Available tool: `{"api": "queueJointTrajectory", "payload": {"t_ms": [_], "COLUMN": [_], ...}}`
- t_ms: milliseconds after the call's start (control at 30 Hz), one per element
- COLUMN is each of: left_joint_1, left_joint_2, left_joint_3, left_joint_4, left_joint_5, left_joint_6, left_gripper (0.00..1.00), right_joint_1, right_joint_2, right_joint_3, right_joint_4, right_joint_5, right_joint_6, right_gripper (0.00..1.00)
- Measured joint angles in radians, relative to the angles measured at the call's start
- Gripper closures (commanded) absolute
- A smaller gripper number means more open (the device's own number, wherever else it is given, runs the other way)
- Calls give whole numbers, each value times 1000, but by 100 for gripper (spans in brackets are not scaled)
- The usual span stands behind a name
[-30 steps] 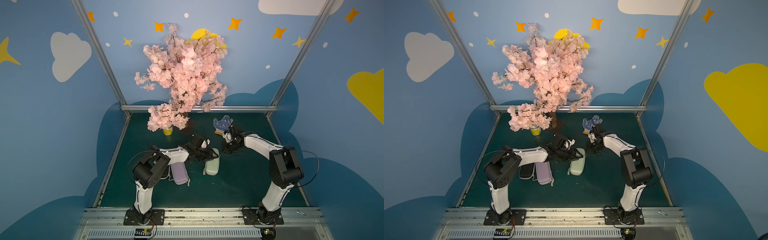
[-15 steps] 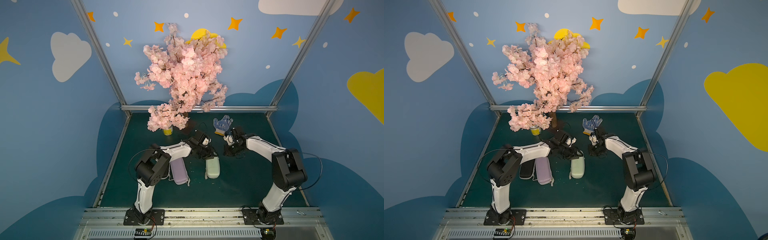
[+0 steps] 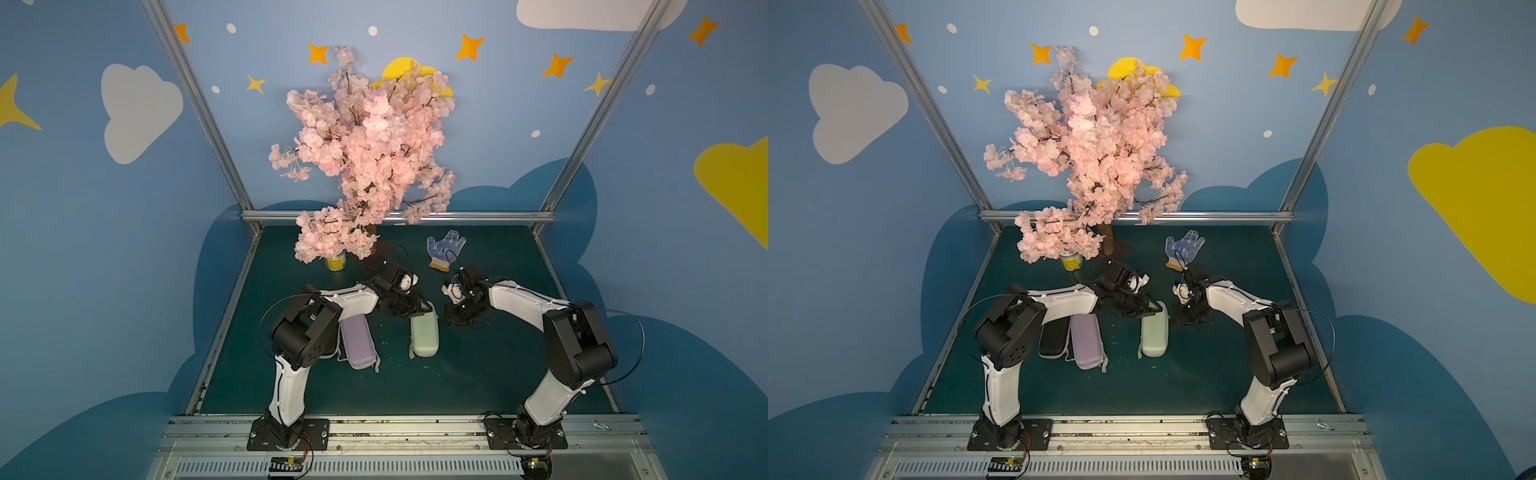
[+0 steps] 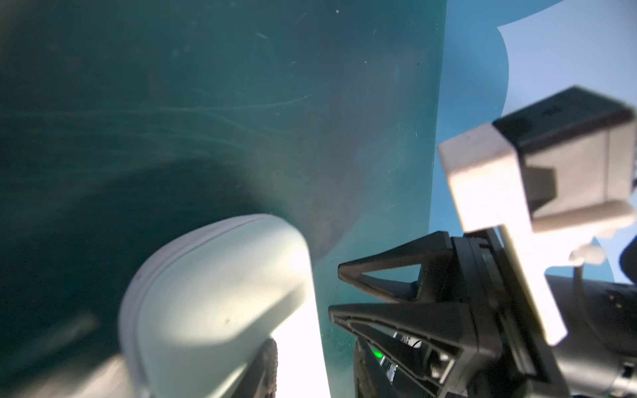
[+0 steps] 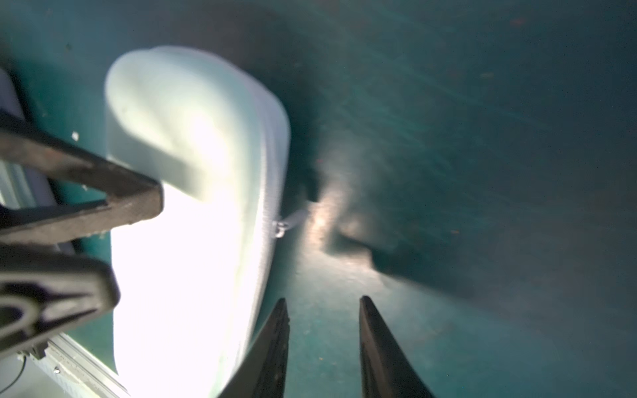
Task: Put umbrellas into zippered umbrella sleeves
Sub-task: Adjust the umbrella sleeve at the center of the board, then pick up the umbrella sleeve at the center of the board.
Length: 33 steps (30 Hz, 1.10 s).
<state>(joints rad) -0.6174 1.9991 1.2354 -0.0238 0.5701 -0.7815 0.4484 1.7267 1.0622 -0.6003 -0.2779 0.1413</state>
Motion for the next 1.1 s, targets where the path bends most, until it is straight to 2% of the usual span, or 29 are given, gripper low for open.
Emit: {"api": "queueJointTrajectory", "payload": {"t_ms": [167, 367, 467, 567, 700, 900, 1100], "left_joint_1": [12, 23, 34, 54, 74, 64, 50], "left_joint_2": [0, -83, -163, -217, -164, -82, -40], "left_joint_3": [-10, -66, -94, -122, -168, -216, -293], "left_joint_4": [1, -6, -77, -98, -85, 77, 291], "left_joint_5": [21, 48, 38, 24, 11, 72, 153], "left_joint_6": [21, 30, 49, 76, 89, 29, -88], "left_gripper": [58, 35, 24, 21, 19, 22, 47], "right_joint_1": [55, 31, -35, -88, -91, -87, -85], "right_joint_2": [29, 30, 22, -34, -116, -40, 79], "right_joint_3": [2, 11, 0, -59, -140, -193, -195], "right_joint_4": [6, -6, -3, 35, 113, 289, 411], "right_joint_5": [16, 4, -57, -163, -331, -487, -583], "right_joint_6": [-16, 7, 44, 93, 174, 294, 372], "right_gripper": [64, 64, 60, 46, 38, 36, 36]}}
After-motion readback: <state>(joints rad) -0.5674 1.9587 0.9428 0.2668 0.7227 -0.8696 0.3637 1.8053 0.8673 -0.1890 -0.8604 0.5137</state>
